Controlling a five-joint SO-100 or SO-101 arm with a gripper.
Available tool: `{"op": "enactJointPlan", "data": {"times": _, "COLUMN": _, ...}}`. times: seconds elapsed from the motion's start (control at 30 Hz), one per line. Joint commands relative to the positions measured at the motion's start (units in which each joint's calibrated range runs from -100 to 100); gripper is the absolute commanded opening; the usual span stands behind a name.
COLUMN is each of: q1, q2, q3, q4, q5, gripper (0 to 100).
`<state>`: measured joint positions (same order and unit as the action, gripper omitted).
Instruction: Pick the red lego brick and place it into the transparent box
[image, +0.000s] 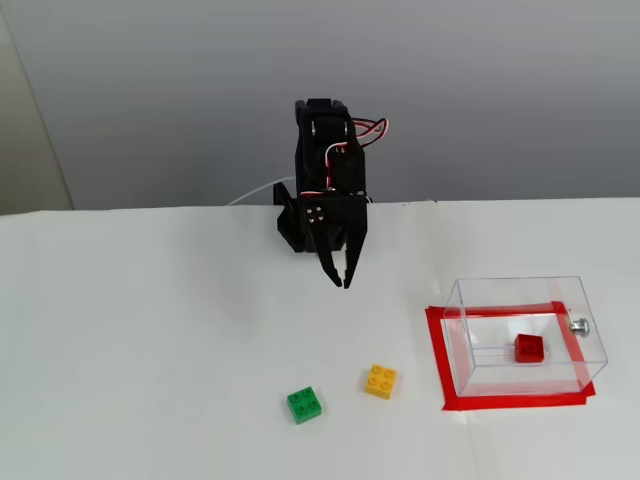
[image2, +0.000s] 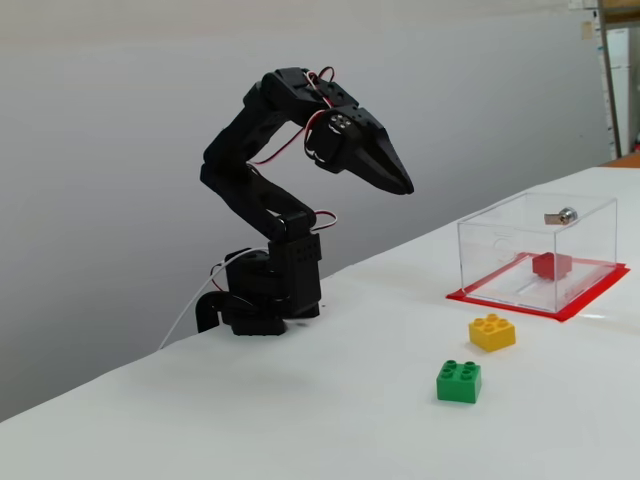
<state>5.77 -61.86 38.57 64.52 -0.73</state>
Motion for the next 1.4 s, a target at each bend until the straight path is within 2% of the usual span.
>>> {"op": "enactJointPlan", "data": {"times": 0.0, "q1": -0.11, "q2": -3.60, "q3": 5.19, "q4": -4.47, "q5": 0.21, "gripper": 1}}
{"op": "enactJointPlan", "data": {"times": 0.97, "q1": -3.07, "q2": -37.55, "q3": 40.18, "q4": -6.30, "q5": 0.42, "gripper": 1}}
{"op": "enactJointPlan", "data": {"times": 1.37, "q1": -3.07, "q2": -37.97, "q3": 54.29, "q4": -9.61, "q5": 0.37, "gripper": 1}}
